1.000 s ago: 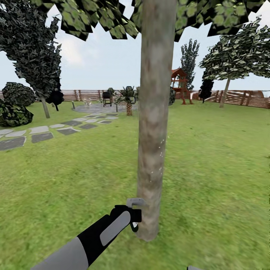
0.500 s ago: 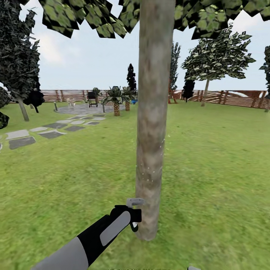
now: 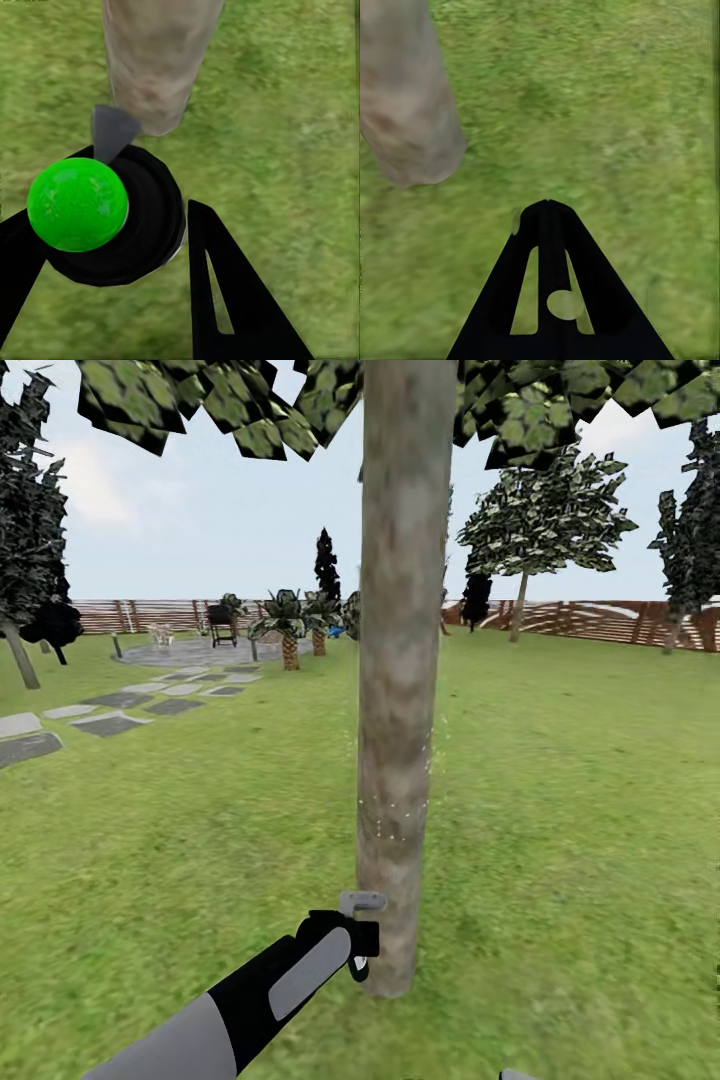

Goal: In the garden, pick up the pesticide atomizer on the floor and spray pesticide onto both trees until each tree trunk is fully covered.

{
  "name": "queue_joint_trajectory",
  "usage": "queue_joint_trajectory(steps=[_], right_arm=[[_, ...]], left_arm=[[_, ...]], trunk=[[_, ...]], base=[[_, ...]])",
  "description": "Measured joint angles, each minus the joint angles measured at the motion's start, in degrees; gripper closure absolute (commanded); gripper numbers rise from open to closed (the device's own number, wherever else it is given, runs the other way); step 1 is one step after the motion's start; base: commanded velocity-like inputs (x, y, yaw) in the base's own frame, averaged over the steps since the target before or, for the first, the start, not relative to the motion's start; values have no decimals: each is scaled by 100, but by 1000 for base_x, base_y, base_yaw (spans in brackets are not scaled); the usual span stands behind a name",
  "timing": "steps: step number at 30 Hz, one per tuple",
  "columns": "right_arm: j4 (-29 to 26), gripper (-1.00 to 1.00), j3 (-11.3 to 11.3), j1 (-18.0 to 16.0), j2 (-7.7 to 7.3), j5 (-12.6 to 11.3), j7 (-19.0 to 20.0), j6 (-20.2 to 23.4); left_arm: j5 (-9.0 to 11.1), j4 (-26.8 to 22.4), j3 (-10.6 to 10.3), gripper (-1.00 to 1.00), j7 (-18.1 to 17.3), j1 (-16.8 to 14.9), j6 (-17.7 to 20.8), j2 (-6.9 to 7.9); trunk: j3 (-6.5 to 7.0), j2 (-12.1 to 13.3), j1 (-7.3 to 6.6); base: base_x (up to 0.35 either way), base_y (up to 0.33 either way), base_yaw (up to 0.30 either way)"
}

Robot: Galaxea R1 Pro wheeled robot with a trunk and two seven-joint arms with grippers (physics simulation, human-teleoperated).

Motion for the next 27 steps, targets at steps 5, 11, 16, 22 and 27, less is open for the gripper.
queue_joint_trajectory(steps=[5, 11, 16, 22, 27], right_arm=[[2, 100, -1, 0, 0, 0, 1, 2], [-4, 100, 18, -1, 1, 6, 4, -1], [-6, 100, 10, 0, 0, 2, 2, -2], [-5, 100, 13, -1, 1, 7, 3, -4], [0, 100, 13, -1, 1, 6, 1, 0]], left_arm=[[1, 0, -1, 100, -1, 0, 4, -3], [7, -1, -2, 100, -1, 1, 9, 5], [9, 0, -8, 100, 4, 0, 9, 1], [-6, -8, -8, 100, 123, -1, 6, -4], [38, -93, -1, 100, 867, -8, 355, -27]], trunk=[[0, 0, 0], [0, 0, 0], [0, 0, 0], [0, 0, 0], [0, 0, 0]], base=[[0, 342, -235], [0, 349, -72], [0, 350, -152], [0, 316, -60], [0, 76, -6]])
